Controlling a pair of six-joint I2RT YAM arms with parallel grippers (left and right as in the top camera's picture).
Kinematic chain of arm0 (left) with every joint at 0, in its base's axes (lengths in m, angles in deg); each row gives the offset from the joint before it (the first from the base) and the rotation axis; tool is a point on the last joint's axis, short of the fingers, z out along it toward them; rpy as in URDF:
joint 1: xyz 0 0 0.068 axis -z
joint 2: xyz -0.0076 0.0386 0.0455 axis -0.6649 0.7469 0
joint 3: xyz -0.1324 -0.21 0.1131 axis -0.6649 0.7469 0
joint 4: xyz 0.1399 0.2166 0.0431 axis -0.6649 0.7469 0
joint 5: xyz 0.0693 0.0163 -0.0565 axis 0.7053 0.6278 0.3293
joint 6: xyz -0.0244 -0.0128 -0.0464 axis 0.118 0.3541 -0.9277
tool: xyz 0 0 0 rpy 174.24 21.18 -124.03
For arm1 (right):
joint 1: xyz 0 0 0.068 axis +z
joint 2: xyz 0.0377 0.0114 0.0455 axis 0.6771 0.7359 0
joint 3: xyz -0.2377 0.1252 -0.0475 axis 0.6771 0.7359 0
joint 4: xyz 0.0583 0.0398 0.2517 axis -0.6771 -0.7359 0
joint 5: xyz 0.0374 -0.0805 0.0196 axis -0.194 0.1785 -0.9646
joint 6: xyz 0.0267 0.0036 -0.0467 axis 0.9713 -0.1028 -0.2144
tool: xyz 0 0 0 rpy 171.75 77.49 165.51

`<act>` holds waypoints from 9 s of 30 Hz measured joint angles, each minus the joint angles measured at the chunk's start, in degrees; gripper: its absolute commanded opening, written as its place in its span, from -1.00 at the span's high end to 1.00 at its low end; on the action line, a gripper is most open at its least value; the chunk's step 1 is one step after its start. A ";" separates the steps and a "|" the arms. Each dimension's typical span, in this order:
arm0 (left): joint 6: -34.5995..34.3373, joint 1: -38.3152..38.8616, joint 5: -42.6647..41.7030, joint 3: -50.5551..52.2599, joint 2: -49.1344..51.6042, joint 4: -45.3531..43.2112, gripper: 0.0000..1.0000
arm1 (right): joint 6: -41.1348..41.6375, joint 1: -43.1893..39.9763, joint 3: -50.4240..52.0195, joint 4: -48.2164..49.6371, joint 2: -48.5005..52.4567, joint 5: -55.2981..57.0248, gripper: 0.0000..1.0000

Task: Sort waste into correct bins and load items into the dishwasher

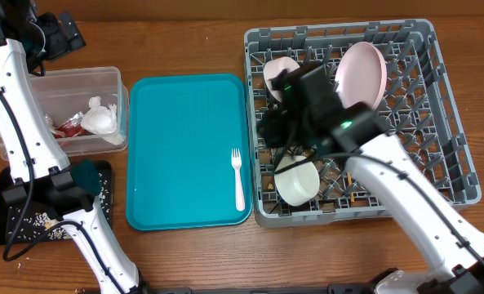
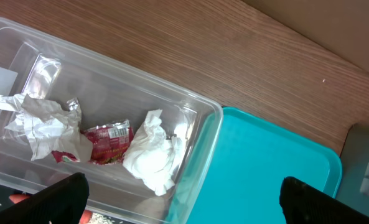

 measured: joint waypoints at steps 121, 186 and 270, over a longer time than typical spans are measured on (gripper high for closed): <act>0.00 0.00 0.00 0.00 0.00 0.00 -1.00 | 0.52 -0.59 -6.58 -21.38 5.14 24.52 0.92; 0.00 0.00 0.00 0.00 0.00 0.00 -1.00 | -17.94 -21.55 -27.56 -18.51 1.90 -12.00 -1.00; 0.00 0.00 0.00 0.02 0.00 0.02 -1.00 | -26.84 -33.55 79.56 55.49 -88.13 -3.78 -1.00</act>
